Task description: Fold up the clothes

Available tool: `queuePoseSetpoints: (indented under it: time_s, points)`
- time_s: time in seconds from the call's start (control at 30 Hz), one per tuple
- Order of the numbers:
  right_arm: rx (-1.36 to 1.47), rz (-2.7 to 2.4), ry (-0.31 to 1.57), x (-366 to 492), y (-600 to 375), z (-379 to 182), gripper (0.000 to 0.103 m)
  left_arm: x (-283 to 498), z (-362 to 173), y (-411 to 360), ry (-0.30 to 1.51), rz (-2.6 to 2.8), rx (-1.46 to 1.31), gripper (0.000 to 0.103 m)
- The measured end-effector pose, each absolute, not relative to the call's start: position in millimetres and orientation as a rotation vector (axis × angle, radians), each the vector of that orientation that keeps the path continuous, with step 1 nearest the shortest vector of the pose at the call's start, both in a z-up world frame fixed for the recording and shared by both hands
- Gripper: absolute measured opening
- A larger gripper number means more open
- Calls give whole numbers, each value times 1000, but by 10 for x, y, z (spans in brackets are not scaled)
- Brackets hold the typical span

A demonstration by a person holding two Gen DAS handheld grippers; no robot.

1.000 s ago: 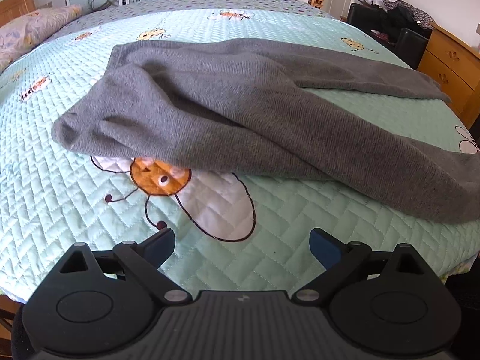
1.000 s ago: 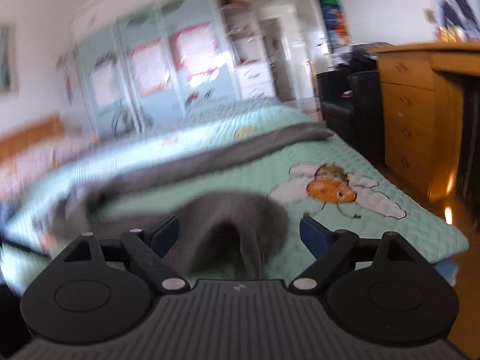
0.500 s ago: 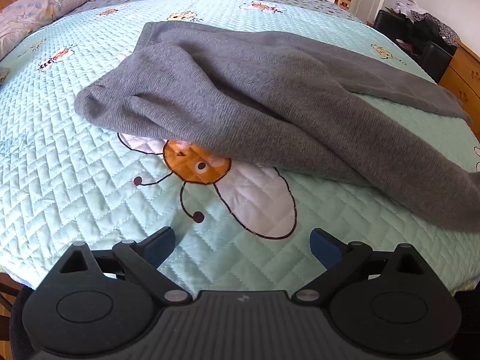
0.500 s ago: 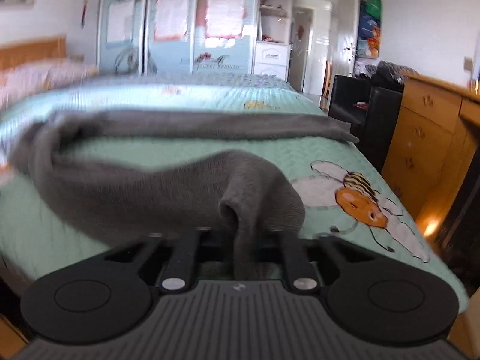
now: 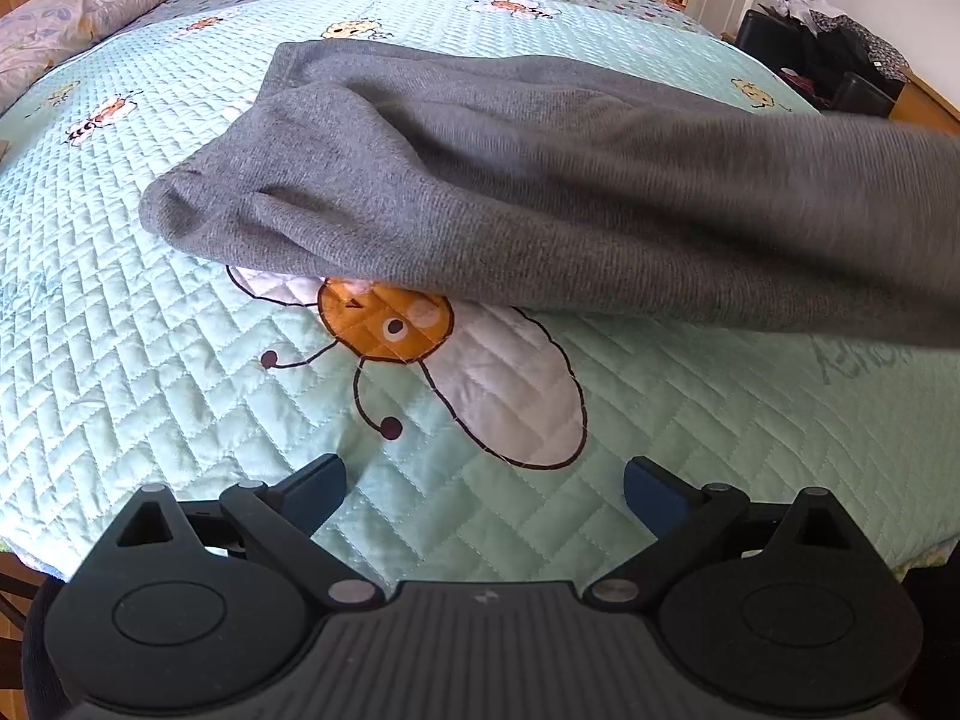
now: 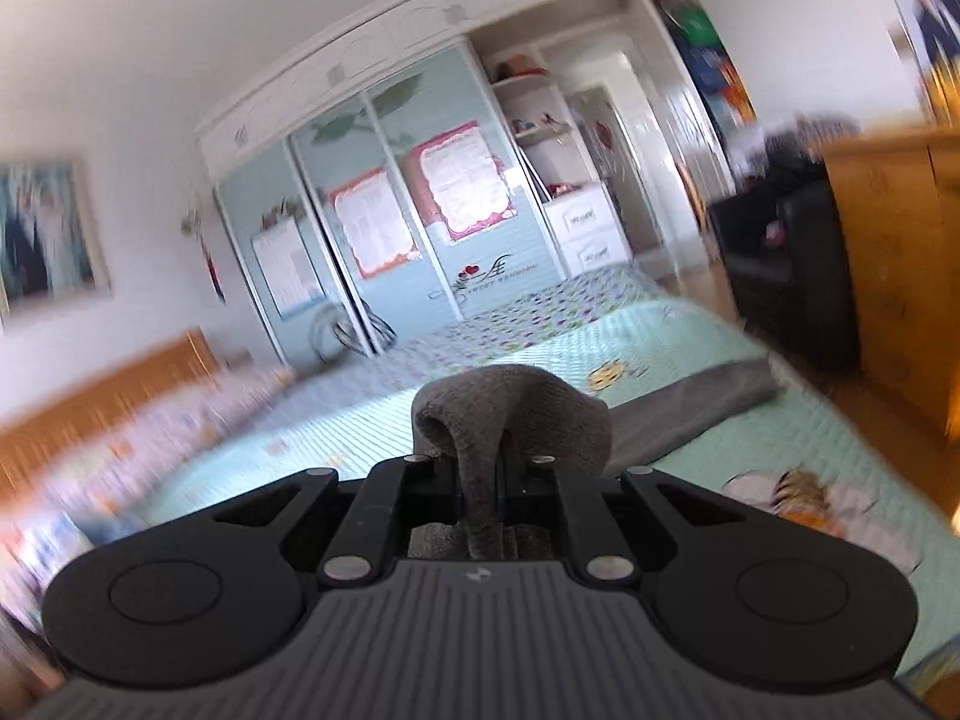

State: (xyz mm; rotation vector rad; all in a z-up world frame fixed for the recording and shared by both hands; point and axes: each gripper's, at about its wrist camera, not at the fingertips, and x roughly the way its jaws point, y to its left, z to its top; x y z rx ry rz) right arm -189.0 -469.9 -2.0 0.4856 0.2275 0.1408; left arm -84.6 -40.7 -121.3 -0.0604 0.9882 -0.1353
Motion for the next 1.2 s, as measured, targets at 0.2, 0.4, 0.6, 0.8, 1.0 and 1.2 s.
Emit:
queuePoseSetpoints:
  time_s: [0.2, 0.4, 0.6, 0.8, 1.0, 1.2]
  points:
    - [513, -257, 447, -1042, -5439, -599, 33, -875, -1175, -420, 987, -165, -53, 100]
    - [487, -239, 463, -1293, -5459, -902, 38, -848, -1200, -367, 984, -159, -57, 102]
    - [537, -175, 520, -1519, -5464, -1270, 62, -848, -1257, -473, 1000, -181, -17, 102]
    - [628, -184, 459, -1527, -5471, -1544, 62, -865, -1256, -533, 1008, -185, -2, 102]
    - [584, -177, 388, -1408, -5432, -1648, 68, -883, -1278, -596, 1019, -184, 17, 102]
    - [675, -72, 378, -1395, -5473, -1530, 9, -876, -1274, -601, 1024, -191, 18, 102]
